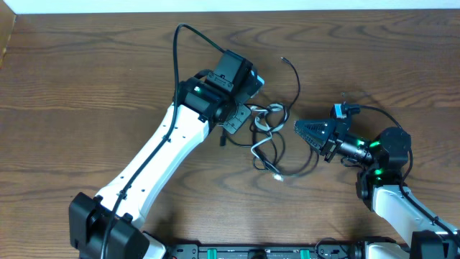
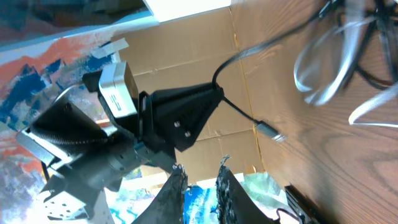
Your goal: Untangle cables
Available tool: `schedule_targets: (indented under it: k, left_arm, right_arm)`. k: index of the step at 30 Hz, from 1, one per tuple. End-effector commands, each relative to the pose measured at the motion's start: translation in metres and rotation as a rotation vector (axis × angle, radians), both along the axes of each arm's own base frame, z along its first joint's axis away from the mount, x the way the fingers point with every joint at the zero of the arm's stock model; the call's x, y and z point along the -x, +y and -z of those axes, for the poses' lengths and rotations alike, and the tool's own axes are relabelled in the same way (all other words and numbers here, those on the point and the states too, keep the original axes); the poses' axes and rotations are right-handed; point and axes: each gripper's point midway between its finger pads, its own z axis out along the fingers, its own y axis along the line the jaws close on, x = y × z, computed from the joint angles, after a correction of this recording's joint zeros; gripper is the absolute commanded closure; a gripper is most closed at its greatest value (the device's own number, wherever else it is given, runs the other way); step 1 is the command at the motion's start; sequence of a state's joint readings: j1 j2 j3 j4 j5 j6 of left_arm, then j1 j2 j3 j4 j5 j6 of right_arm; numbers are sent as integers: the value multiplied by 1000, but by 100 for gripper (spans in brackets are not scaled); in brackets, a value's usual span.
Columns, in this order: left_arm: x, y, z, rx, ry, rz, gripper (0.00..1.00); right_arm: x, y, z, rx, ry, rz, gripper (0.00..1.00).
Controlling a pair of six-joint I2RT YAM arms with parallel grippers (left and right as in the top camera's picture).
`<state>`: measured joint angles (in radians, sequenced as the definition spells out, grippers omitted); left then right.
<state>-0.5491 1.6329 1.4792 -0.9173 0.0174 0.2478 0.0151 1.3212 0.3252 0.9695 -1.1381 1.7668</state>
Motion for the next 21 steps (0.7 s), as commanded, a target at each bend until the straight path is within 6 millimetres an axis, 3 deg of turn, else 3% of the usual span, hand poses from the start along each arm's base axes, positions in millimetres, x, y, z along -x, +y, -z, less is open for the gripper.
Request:
schedule_targets:
  k: [1, 5, 9, 15, 21]
  left_arm:
    - [-8, 13, 5, 27, 26, -130, 92]
    - [-11, 24, 6, 36, 40, -190, 92]
    - [-8, 21, 7, 47, 55, -181, 92]
    - [22, -29, -1, 276, 196, 35, 92]
    - [45, -61, -12, 408, 271, 150, 92]
  right_arm:
    - [3, 0, -3, 15, -47, -24, 86]
    - [3, 0, -3, 43, -112, -25, 84]
    - [2, 0, 2, 72, -146, -22, 80]
    - [-2, -4, 32, 137, -64, 18, 59]
    - [-6, -13, 68, 207, 97, 94, 53]
